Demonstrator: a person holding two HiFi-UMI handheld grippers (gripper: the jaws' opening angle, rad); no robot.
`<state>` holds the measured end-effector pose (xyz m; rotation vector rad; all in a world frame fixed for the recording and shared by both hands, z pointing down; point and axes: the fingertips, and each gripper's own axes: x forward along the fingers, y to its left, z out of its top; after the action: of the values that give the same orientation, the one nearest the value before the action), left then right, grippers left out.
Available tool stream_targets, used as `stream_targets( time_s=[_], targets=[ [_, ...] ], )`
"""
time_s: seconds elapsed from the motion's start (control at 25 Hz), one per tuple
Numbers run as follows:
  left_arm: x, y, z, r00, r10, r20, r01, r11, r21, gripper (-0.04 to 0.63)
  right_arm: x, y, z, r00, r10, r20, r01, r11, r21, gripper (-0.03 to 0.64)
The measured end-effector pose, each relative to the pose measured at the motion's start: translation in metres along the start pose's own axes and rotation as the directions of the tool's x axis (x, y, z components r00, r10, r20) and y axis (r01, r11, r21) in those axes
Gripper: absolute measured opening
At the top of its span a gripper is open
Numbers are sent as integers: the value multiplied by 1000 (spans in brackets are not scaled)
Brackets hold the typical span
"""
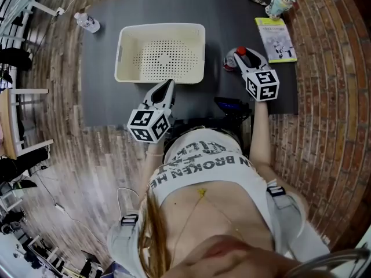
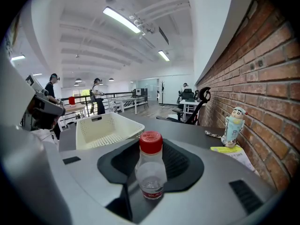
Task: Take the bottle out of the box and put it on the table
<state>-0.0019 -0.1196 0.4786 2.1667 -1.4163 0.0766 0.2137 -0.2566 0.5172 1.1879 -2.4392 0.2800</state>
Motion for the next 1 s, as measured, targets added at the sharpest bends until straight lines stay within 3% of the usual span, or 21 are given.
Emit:
stream_targets(
  time_s=[0.6, 1.0],
  targets=[
    [3, -3, -2, 1000, -10, -2, 10, 1000, 5, 3, -25, -8, -14, 1000, -15, 20, 12, 990, 140, 198],
    [4, -8, -1, 1000, -21, 0, 21, 1000, 18, 3, -36, -9, -20, 999, -38, 0, 38, 993, 112, 196]
  ],
)
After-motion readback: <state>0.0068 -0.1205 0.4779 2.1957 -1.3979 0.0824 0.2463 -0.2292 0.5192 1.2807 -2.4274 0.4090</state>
